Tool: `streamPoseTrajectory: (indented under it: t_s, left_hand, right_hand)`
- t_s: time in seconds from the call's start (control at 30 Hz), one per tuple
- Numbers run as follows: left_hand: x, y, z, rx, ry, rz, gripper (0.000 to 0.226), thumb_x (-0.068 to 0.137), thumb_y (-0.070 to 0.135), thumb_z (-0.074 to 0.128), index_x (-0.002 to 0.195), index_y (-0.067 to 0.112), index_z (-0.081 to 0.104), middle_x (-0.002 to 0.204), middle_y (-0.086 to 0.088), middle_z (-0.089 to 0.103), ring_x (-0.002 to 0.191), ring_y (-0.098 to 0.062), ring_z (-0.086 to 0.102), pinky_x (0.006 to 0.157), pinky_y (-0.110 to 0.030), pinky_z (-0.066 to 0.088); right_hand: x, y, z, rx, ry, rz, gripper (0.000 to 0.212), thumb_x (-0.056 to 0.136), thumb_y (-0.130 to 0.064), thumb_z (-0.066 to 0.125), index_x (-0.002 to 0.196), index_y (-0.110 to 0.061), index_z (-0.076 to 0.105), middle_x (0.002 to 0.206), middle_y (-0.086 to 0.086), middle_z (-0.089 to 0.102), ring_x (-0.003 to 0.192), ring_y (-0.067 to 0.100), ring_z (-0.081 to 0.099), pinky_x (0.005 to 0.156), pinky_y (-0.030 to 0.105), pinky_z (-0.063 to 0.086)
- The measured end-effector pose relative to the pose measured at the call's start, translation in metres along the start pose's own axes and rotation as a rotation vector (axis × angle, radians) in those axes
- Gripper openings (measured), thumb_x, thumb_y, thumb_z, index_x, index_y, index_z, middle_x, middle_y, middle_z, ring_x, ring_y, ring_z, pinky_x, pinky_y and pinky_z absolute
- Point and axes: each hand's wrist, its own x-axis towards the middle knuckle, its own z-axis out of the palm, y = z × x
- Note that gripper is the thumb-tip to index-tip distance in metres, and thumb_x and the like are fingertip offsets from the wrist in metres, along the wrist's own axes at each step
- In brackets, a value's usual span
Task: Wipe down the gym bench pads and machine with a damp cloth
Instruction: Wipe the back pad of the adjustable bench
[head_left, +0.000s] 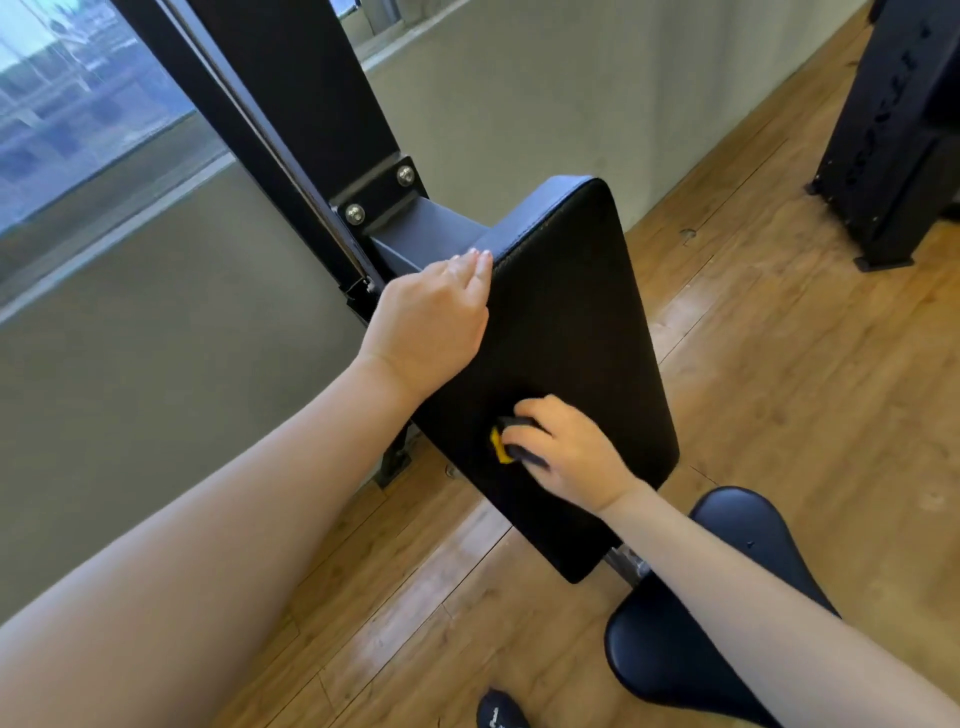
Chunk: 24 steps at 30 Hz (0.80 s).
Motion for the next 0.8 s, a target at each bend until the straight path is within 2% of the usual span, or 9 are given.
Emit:
streamPoseTrajectory:
  t_s: [0.13,0.23,0.3,0.37,0.43,0.5,0.6,0.73,0.8]
  left_hand:
    - [0.0,0.0,0.001,-0.001,0.038,0.009,0.044,0.078,0.013,0.037,0.103,-0.001,0.071,0.096,-0.011,0.073,0.081,-0.021,0.072,0.052,-0.024,0.053]
    - [0.0,0.001,0.002,0.013,0.048,0.009,0.044,0.079,0.014,0.037,0.104,-0.002,0.07,0.097,-0.011,0.073,0.082,-0.022,0.072,0.052,-0.025,0.053]
    - [0.0,0.001,0.002,0.011,0.052,0.008,0.044,0.08,0.013,0.037,0.104,-0.003,0.07,0.097,-0.013,0.073,0.083,-0.023,0.072,0.053,-0.026,0.054]
    - [0.0,0.002,0.001,0.016,0.056,0.006,0.043,0.081,0.012,0.037,0.104,-0.004,0.069,0.097,-0.014,0.073,0.082,-0.024,0.072,0.053,-0.027,0.054]
    - [0.0,0.002,0.001,0.027,0.057,0.009,0.042,0.081,0.011,0.038,0.104,-0.005,0.069,0.096,-0.015,0.073,0.081,-0.025,0.072,0.052,-0.027,0.054]
    - [0.0,0.003,0.001,0.035,0.059,0.014,0.042,0.081,0.011,0.038,0.104,-0.005,0.069,0.096,-0.015,0.073,0.081,-0.026,0.072,0.052,-0.027,0.054]
    - [0.0,0.003,0.002,0.057,0.066,0.013,0.042,0.081,0.011,0.038,0.104,-0.005,0.069,0.095,-0.015,0.073,0.081,-0.026,0.072,0.051,-0.028,0.054]
    - [0.0,0.002,0.003,0.042,0.073,0.006,0.042,0.081,0.012,0.038,0.104,-0.003,0.069,0.096,-0.013,0.073,0.081,-0.024,0.072,0.047,-0.028,0.052]
    - [0.0,0.002,0.005,0.044,0.091,0.006,0.042,0.081,0.011,0.038,0.105,-0.003,0.069,0.097,-0.012,0.073,0.08,-0.023,0.072,0.047,-0.027,0.051]
  right_hand:
    - [-0.004,0.067,-0.035,-0.009,0.226,0.385,0.031,0.072,0.007,0.067,0.099,-0.006,0.058,0.104,0.018,0.055,0.095,0.027,0.055,0.083,0.033,0.05]
    - [0.0,0.082,-0.043,0.043,0.283,0.5,0.025,0.075,0.011,0.063,0.097,0.001,0.061,0.101,0.018,0.054,0.092,0.013,0.049,0.084,0.011,0.041]
    - [0.001,0.081,-0.038,0.121,0.398,0.645,0.023,0.078,0.01,0.06,0.1,0.001,0.061,0.102,0.018,0.055,0.091,0.006,0.048,0.083,0.004,0.04]
    - [0.006,0.08,-0.035,0.251,0.559,0.929,0.023,0.084,0.006,0.056,0.106,-0.001,0.06,0.108,0.017,0.056,0.094,0.007,0.051,0.084,0.009,0.047]
    - [0.01,0.081,-0.038,0.339,0.611,1.102,0.024,0.087,0.002,0.055,0.11,-0.003,0.059,0.111,0.014,0.055,0.095,0.01,0.052,0.083,0.013,0.05]
    - [0.014,0.068,-0.046,0.3,0.587,1.023,0.023,0.085,0.002,0.057,0.108,-0.002,0.059,0.108,0.011,0.054,0.094,0.008,0.049,0.081,0.009,0.047]
    - [0.017,0.015,-0.036,0.253,0.492,0.588,0.022,0.077,0.004,0.059,0.098,-0.001,0.061,0.099,0.009,0.053,0.091,0.009,0.05,0.085,0.016,0.045]
    - [-0.003,-0.044,0.006,0.07,-0.072,-0.066,0.017,0.084,-0.016,0.052,0.097,-0.009,0.06,0.099,0.012,0.059,0.083,0.021,0.055,0.067,0.027,0.051]
    - [-0.007,-0.028,0.009,0.024,-0.188,-0.13,0.019,0.085,-0.019,0.051,0.094,-0.009,0.064,0.099,0.012,0.06,0.08,0.024,0.057,0.063,0.033,0.053]
